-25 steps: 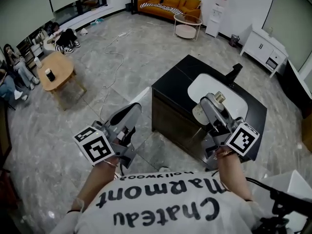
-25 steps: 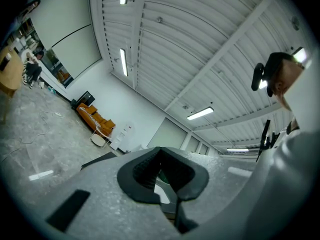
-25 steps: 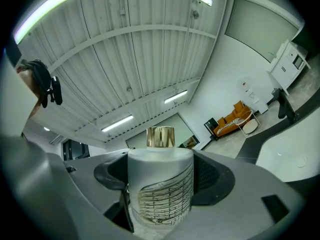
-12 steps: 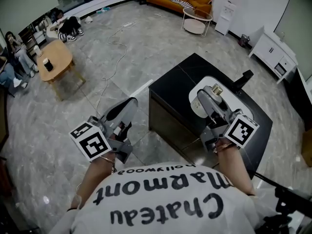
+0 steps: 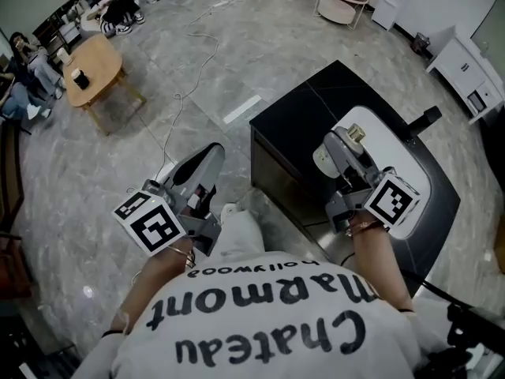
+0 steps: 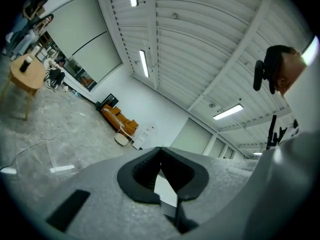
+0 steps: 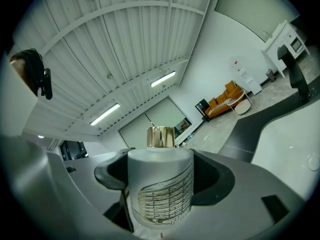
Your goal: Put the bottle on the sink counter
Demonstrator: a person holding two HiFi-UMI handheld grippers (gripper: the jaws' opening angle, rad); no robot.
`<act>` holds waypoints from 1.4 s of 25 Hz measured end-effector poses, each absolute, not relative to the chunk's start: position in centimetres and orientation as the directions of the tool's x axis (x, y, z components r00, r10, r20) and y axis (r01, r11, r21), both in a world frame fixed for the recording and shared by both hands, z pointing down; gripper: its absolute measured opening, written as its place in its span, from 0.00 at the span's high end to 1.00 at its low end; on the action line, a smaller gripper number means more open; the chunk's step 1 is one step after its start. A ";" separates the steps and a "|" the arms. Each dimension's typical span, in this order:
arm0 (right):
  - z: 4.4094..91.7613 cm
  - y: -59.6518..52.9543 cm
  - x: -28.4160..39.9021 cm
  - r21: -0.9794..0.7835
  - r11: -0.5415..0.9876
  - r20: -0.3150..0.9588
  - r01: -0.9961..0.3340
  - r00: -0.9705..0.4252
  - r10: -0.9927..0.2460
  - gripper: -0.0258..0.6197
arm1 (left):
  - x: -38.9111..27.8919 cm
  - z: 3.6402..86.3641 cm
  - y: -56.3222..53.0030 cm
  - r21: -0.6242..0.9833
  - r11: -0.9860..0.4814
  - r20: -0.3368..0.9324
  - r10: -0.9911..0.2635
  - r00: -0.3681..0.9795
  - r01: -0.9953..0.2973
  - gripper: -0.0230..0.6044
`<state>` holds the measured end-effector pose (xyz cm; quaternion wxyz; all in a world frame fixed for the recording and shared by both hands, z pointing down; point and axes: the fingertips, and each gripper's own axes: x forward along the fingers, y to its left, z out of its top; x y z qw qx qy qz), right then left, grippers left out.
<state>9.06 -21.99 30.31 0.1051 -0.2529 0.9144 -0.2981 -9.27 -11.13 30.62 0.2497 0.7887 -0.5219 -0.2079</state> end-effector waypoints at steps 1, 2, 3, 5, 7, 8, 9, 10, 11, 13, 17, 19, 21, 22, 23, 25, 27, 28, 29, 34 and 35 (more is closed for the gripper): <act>30.9 -22.7 8.6 -0.610 0.684 -0.032 -0.399 -0.850 -0.525 0.43 | -9.6 31.0 -11.9 0.621 -0.324 -0.059 -0.928 0.369 -0.713 0.94; 31.4 -23.3 8.0 -0.615 0.682 -0.027 -0.396 -0.854 -0.520 0.43 | -10.0 31.3 -12.8 0.631 -0.323 -0.058 -0.926 0.373 -0.705 0.94; 32.0 -23.9 7.5 -0.618 0.677 -0.018 -0.399 -0.854 -0.519 0.43 | -10.3 31.5 -13.7 0.640 -0.329 -0.062 -0.923 0.380 -0.694 0.94; 33.1 -24.9 6.9 -0.627 0.658 0.005 -0.418 -0.846 -0.533 0.43 | -10.8 31.8 -15.6 0.658 -0.349 -0.071 -0.911 0.406 -0.667 0.94; 34.3 -25.9 6.7 -0.636 0.623 0.042 -0.456 -0.826 -0.562 0.43 | -11.3 32.1 -17.7 0.668 -0.363 -0.060 -0.896 0.439 -0.650 0.94; 34.8 -26.5 6.6 -0.638 0.605 0.061 -0.476 -0.815 -0.577 0.43 | -11.5 32.3 -18.9 0.668 -0.368 -0.048 -0.889 0.456 -0.647 0.94; 35.1 -27.1 6.3 -0.638 0.594 0.073 -0.490 -0.807 -0.587 0.43 | -11.7 32.5 -20.1 0.666 -0.374 -0.035 -0.880 0.473 -0.645 0.94; 35.3 -27.9 6.1 -0.636 0.589 0.078 -0.499 -0.801 -0.594 0.43 | -11.9 32.6 -21.3 0.664 -0.381 -0.026 -0.871 0.490 -0.643 0.94; 35.5 -28.8 5.8 -0.635 0.582 0.084 -0.508 -0.794 -0.602 0.43 | -12.0 32.7 -22.6 0.664 -0.389 -0.017 -0.862 0.507 -0.639 0.94; 36.6 -30.7 5.7 -0.639 0.552 0.109 -0.536 -0.773 -0.625 0.43 | -12.1 33.5 -25.1 0.665 -0.398 0.008 -0.842 0.539 -0.631 0.94; 39.8 -33.7 6.2 -0.641 0.478 0.184 -0.600 -0.725 -0.663 0.43 | -11.6 36.1 -29.7 0.674 -0.404 0.063 -0.803 0.593 -0.619 0.94; 41.0 -35.0 6.2 -0.637 0.461 0.206 -0.618 -0.713 -0.670 0.43 | -11.2 37.0 -31.6 0.677 -0.412 0.075 -0.786 0.614 -0.610 0.94; 42.2 -35.8 5.9 -0.624 0.450 0.236 -0.639 -0.703 -0.671 0.43 | -10.9 37.9 -32.9 0.680 -0.419 0.088 -0.768 0.634 -0.602 0.94; 42.8 -36.1 5.8 -0.611 0.447 0.255 -0.654 -0.697 -0.670 0.43 | -10.8 38.3 -33.2 0.684 -0.420 0.096 -0.759 0.644 -0.597 0.94; 43.4 -36.3 5.6 -0.595 0.445 0.274 -0.669 -0.690 -0.670 0.43 | -10.6 38.7 -33.5 0.688 -0.419 0.104 -0.751 0.652 -0.592 0.94; 44.2 -36.8 5.4 -0.560 0.450 0.302 -0.696 -0.677 -0.672 0.43 | -10.5 39.5 -33.8 0.695 -0.411 0.122 -0.741 0.661 -0.589 0.94; 44.7 -37.4 5.1 -0.523 0.462 0.321 -0.717 -0.667 -0.672 0.43 | -10.7 40.1 -34.1 0.697 -0.401 0.142 -0.735 0.663 -0.594 0.94; 45.0 -37.6 4.9 -0.504 0.467 0.331 -0.726 -0.662 -0.672 0.43 | -10.8 40.4 -34.2 0.697 -0.397 0.153 -0.732 0.664 -0.598 0.94; 45.3 -37.9 4.7 -0.486 0.473 0.342 -0.735 -0.658 -0.671 0.43 | -10.9 40.6 -34.3 0.695 -0.394 0.163 -0.729 0.665 -0.602 0.94; 46.8 -38.4 3.8 -0.431 0.492 0.383 -0.757 -0.647 -0.659 0.43 | -11.0 41.5 -34.9 0.695 -0.383 0.183 -0.725 0.664 -0.609 0.94; 47.0 -38.5 3.6 -0.419 0.495 0.391 -0.761 -0.644 -0.658 0.43 | -11.0 41.5 -35.0 0.694 -0.385 0.181 -0.724 0.665 -0.608 0.94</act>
